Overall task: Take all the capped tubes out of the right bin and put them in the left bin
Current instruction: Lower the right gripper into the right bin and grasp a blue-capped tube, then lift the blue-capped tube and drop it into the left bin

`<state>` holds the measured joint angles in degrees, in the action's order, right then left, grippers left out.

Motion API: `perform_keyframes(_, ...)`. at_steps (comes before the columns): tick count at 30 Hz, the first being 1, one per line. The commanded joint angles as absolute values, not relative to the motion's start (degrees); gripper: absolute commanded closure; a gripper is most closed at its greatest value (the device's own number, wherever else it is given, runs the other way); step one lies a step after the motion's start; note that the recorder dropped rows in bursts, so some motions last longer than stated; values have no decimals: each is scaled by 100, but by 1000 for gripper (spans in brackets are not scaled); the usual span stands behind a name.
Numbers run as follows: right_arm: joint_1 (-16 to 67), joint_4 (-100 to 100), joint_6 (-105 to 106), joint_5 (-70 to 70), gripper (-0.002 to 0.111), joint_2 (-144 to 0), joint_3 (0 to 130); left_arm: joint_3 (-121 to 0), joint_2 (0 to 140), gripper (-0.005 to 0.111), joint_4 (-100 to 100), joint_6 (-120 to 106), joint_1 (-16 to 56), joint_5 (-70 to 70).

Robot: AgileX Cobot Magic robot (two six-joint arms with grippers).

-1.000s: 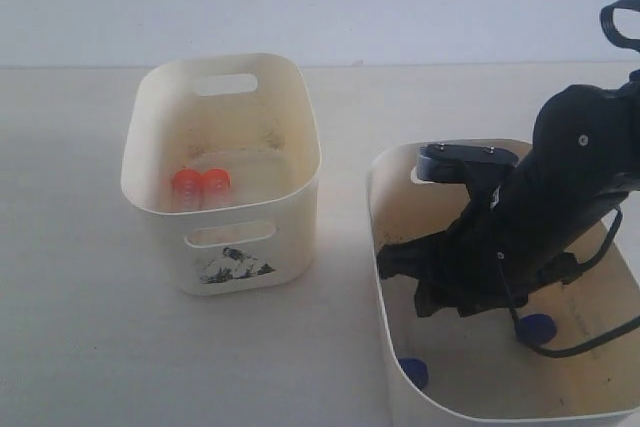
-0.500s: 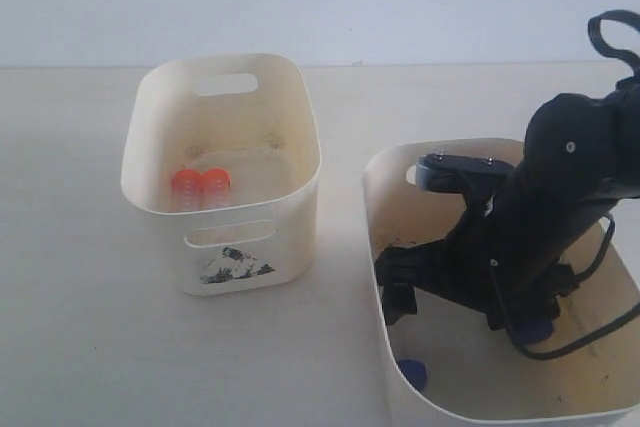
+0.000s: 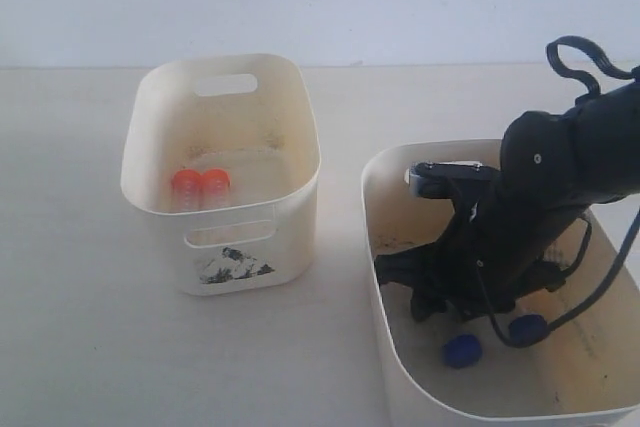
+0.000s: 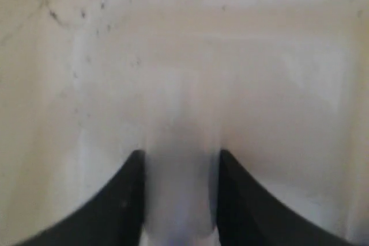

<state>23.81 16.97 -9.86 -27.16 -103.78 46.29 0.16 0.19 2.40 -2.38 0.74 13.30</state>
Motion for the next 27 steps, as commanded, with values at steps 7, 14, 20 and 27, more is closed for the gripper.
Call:
perform_keyframes(7,2392,1880,-705,-3745,107,-10597,5092,0,0,102,230,-199,60,1285)
perform_keyframes(14,2392,1351,-548,-5320,107,-9471,6272,0,0,102,230,-199,60,1285)
perform_keyframes(20,2392,1159,-548,-5712,107,-8353,7345,0,0,102,230,-199,60,1285)
perform_keyframes(27,2392,2850,726,-4955,107,-7845,8200,0,0,102,230,-199,60,1285)
